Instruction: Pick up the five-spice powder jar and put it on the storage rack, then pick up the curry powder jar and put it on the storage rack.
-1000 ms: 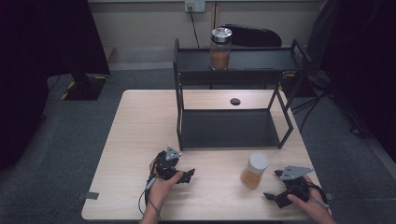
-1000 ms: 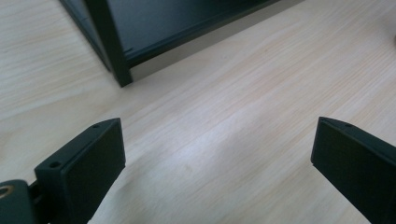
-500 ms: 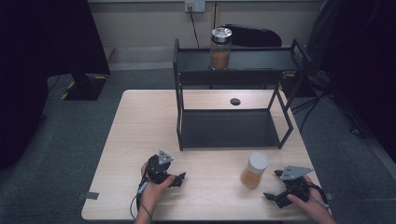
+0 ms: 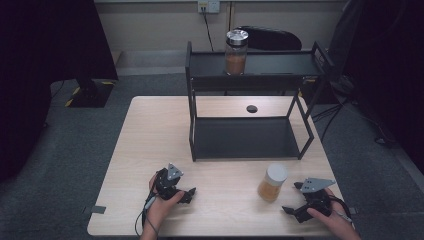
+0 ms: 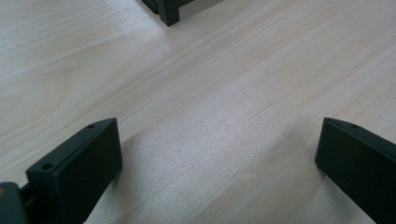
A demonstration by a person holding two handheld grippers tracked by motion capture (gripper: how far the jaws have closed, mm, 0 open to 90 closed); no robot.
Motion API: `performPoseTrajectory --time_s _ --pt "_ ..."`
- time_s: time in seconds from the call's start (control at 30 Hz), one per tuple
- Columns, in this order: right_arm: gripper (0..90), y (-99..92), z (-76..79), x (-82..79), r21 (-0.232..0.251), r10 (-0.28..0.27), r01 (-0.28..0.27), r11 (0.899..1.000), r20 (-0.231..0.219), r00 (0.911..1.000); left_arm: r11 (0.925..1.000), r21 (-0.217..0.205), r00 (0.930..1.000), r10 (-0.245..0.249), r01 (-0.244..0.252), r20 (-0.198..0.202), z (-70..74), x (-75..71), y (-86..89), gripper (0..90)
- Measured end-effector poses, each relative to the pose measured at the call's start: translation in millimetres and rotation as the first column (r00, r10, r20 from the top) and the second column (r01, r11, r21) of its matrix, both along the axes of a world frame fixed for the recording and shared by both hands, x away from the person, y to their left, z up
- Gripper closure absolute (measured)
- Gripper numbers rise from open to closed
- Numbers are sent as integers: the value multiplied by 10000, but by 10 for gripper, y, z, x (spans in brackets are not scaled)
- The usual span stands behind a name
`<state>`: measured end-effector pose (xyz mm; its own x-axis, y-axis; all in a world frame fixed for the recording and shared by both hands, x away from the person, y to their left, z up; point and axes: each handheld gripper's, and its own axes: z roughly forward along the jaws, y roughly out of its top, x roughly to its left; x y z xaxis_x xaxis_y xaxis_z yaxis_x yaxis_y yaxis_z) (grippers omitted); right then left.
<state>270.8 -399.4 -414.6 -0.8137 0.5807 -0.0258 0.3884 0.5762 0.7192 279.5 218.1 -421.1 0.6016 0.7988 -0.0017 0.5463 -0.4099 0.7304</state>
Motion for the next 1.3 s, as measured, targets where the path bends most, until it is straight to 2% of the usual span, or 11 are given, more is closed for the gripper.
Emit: performPoseTrajectory --time_s 0.33,0.43,0.57,0.67,0.9,1.1,1.3 --pt "2 -13 4 1 56 -88 88 9999 -66 9999 10000 -11 10000 7 -7 15 -3 -1 0 0" --pt "21 -57 13 2 283 -248 252 9993 -145 9996 10000 -9 10000 6 -6 15 -3 -1 0 0" --pt "15 -93 81 -15 414 -321 320 9986 32 9995 10000 -11 10000 7 -7 15 -3 -1 0 0" --pt "13 -104 150 18 582 -288 290 9979 -38 9996 10000 -13 10000 7 -7 15 -3 -2 0 0" --pt "14 -41 298 64 912 47 -65 9958 194 9998 10000 -9 10000 5 -5 14 -3 -1 0 0" --pt "10 28 350 89 1452 205 -255 9891 362 9991 10000 -12 10000 6 -6 15 -3 -2 0 0" --pt "47 57 295 118 2389 149 -257 9707 470 9988 10000 -13 10000 6 -6 15 -3 -1 0 0"
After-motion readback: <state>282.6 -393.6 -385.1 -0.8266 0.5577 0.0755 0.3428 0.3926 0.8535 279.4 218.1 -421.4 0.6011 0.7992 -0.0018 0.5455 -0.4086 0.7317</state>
